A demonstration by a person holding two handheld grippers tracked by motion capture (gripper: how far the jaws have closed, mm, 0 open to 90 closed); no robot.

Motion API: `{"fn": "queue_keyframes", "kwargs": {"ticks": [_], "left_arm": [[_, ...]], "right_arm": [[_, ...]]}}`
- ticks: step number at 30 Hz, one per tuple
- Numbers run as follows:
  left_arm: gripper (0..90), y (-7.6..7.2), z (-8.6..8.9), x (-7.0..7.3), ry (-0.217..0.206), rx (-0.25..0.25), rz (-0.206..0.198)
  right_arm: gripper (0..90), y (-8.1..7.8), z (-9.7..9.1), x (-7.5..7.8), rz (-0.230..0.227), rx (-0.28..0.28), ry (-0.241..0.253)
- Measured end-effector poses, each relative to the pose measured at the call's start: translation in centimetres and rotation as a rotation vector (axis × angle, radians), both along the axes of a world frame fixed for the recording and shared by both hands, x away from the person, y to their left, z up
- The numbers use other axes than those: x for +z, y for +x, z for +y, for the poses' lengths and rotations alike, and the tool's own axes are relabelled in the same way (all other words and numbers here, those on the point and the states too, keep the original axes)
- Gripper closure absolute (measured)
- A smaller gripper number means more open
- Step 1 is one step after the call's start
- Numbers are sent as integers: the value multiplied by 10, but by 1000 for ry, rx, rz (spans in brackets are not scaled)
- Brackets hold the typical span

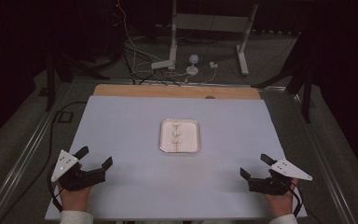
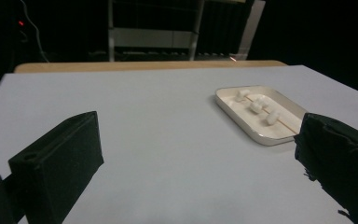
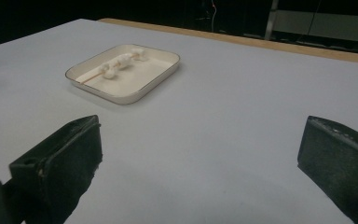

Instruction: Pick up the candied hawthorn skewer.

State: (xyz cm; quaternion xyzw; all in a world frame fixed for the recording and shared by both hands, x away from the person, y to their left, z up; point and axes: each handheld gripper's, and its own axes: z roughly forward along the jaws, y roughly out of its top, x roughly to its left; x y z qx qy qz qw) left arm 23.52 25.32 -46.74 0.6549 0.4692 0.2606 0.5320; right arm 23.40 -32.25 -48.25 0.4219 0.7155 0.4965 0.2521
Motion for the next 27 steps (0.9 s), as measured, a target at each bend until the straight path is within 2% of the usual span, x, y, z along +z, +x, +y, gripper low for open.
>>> {"fn": "queue_keyframes", "kwargs": {"ticks": [3,9,13,18,23,27], "left_arm": [[15,6,-5,4,-10,-28,22],[15,19,-19,11,-8,-63,31],[15,28,-29,14,-28,-81,41],[15,41,-46,17,-18,-116,59],[15,49,-58,20,-20,-139,70],[15,56,-70,19,-5,-160,81]], "right_arm": [[0,0,1,0,1,0,-6],[0,0,2,-1,0,-3,-24],[0,0,3,-2,4,-4,-27],[0,0,4,-2,6,-3,-29],[0,0,4,-2,10,-2,-30],[0,1,4,-3,10,-1,-31]]}}
